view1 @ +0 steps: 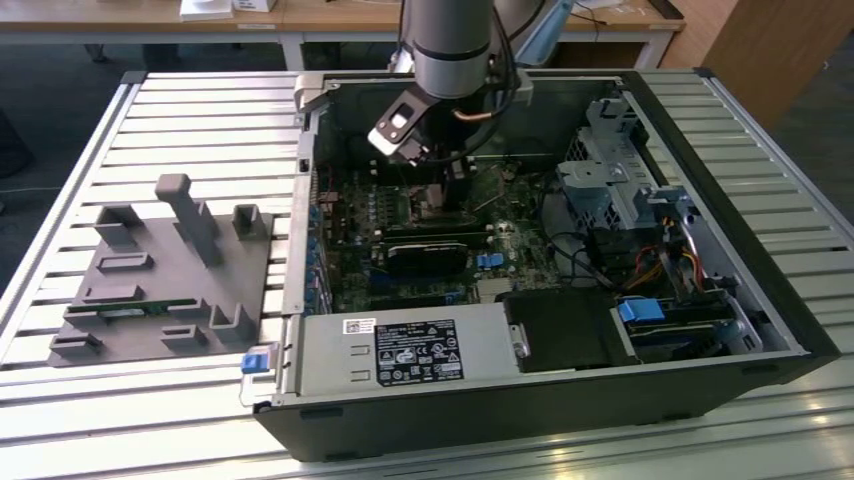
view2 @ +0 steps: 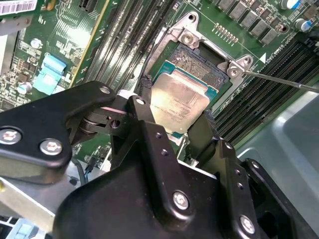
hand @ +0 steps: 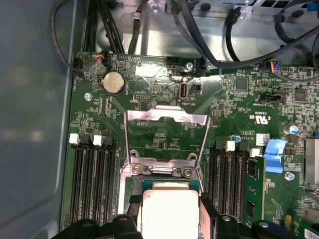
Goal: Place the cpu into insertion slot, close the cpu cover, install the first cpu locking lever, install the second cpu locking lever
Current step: 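Place the cpu into insertion slot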
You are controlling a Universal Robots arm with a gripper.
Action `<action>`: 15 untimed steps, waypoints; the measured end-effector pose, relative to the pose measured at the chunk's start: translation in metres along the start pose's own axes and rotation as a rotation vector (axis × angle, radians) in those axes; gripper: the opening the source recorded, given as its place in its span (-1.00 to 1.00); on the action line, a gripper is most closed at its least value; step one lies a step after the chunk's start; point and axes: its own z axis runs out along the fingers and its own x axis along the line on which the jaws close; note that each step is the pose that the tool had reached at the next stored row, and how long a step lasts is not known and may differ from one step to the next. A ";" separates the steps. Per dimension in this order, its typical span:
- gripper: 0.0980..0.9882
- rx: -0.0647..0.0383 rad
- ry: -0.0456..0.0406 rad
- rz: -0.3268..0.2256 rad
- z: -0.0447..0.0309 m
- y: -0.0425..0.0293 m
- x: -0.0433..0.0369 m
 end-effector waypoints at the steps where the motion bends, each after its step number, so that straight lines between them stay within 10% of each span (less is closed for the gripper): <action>1: -0.01 0.000 -0.0001 0.001 0.0008 -0.0003 0.0002; 15: -0.01 0.000 -0.0004 0.006 0.0060 -0.0063 0.0061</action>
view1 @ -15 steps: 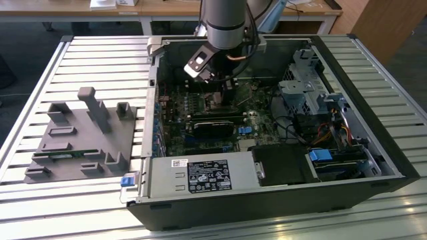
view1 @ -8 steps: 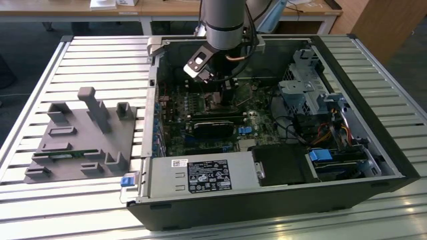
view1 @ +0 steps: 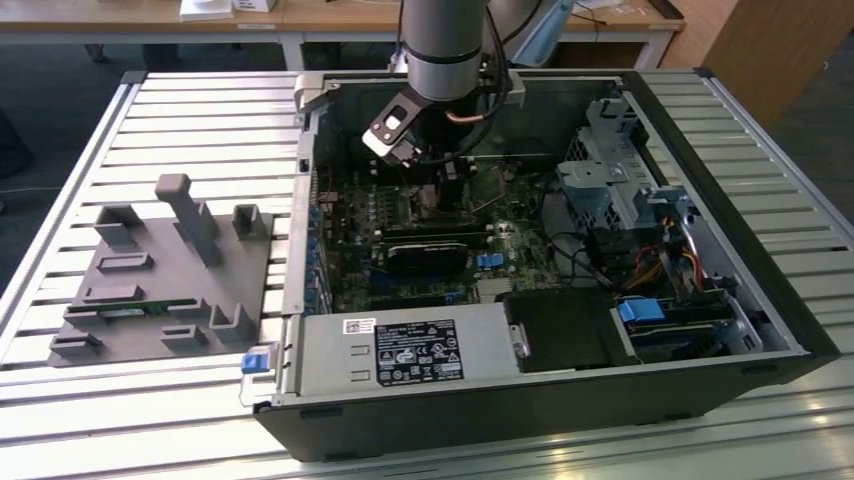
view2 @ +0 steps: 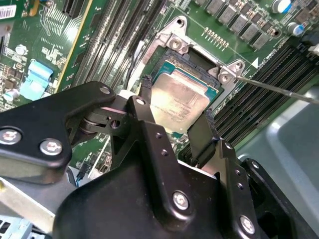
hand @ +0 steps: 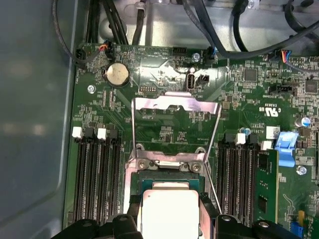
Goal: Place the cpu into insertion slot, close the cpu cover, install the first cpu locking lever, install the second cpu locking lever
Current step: 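Place the cpu into insertion slot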
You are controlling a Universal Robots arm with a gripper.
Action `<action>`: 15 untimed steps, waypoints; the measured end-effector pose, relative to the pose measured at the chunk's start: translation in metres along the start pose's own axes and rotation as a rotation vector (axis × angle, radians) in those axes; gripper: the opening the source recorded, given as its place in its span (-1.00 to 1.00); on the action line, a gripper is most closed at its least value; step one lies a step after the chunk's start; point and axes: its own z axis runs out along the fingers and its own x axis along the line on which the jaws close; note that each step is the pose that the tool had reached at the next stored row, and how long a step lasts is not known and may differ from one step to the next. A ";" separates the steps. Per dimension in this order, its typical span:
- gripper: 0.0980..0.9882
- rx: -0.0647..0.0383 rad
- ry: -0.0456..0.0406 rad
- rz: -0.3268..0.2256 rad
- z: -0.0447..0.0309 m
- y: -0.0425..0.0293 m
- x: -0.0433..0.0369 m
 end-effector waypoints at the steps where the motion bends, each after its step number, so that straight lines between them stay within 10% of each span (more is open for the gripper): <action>1: -0.01 0.000 0.0000 0.000 0.0001 -0.0008 0.0000; 15: -0.01 0.000 -0.0004 0.006 0.0029 -0.0026 0.0002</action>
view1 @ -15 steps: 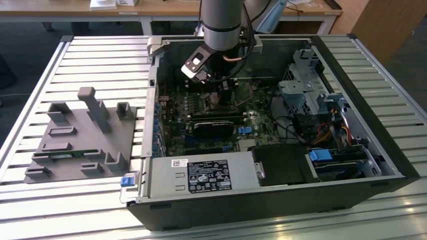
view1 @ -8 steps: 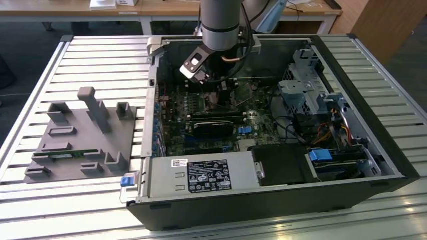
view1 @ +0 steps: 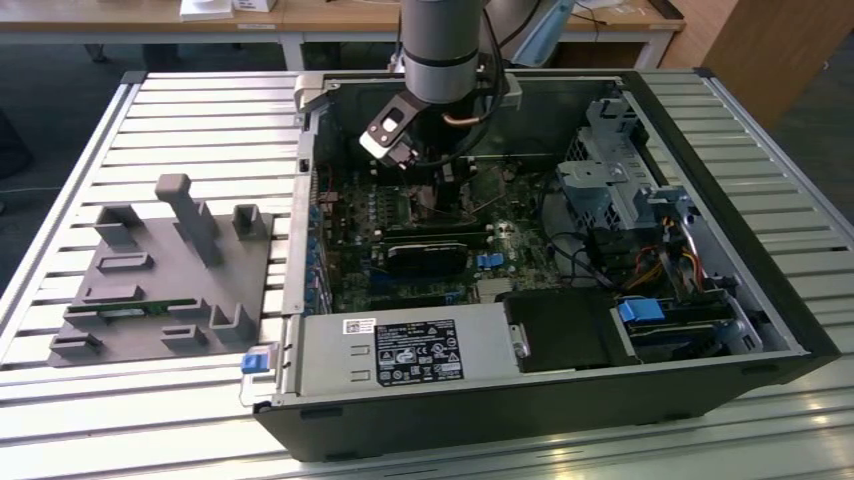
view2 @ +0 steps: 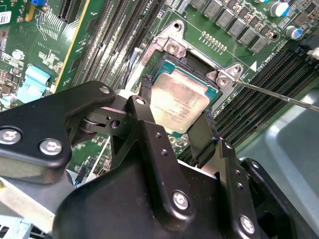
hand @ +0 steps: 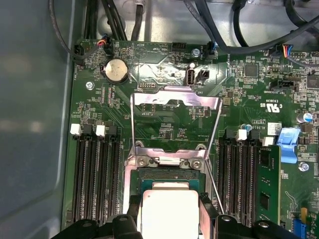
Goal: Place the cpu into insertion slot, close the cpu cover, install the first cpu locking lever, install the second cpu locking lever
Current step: 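Place the cpu into insertion slot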
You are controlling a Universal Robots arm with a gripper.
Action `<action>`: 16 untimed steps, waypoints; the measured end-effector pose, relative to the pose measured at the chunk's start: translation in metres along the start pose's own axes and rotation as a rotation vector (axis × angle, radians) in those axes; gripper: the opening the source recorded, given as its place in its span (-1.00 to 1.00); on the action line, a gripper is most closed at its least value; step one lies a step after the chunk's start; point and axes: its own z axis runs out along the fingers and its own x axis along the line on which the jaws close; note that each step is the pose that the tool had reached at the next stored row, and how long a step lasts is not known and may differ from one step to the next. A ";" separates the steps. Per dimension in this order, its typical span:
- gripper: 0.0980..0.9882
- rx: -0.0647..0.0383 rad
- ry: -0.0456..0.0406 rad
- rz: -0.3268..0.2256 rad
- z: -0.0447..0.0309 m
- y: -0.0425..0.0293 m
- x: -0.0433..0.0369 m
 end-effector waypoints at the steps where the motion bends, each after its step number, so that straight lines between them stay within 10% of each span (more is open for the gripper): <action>1: -0.01 0.000 0.0000 0.000 0.0001 0.0000 0.0000; 16: -0.01 0.000 0.0000 0.000 0.0015 -0.0035 0.0001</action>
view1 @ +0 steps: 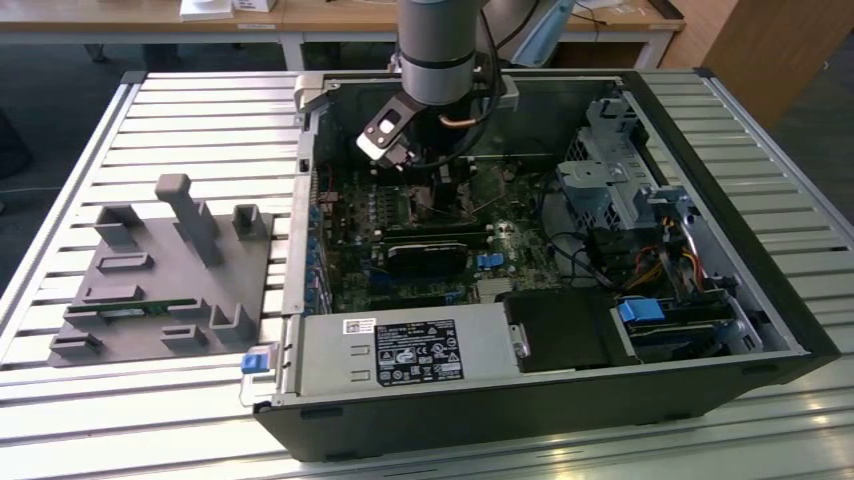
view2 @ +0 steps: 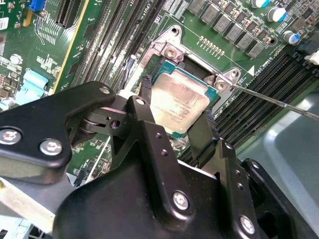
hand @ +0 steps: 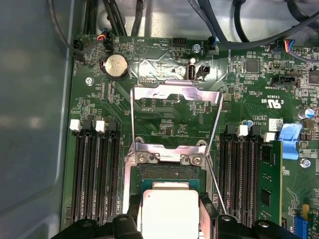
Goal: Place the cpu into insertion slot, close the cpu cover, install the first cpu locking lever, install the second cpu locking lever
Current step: 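Place the cpu into insertion slot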
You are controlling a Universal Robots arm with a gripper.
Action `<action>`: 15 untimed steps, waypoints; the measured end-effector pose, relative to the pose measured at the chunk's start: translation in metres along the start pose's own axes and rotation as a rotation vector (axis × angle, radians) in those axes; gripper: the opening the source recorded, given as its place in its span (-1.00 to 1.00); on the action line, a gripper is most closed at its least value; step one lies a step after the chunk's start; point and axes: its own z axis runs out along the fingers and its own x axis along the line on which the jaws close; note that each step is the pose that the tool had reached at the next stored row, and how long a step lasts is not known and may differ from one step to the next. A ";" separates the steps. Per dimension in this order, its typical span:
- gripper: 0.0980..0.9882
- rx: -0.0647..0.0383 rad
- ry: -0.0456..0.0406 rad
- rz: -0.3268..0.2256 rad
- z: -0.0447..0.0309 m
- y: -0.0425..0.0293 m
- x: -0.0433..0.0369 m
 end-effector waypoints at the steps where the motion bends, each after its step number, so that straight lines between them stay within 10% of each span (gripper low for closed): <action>1: -0.01 0.000 0.0000 0.000 0.0002 -0.0001 0.0000; 15: -0.01 0.002 -0.0002 0.004 0.0062 -0.0015 0.0004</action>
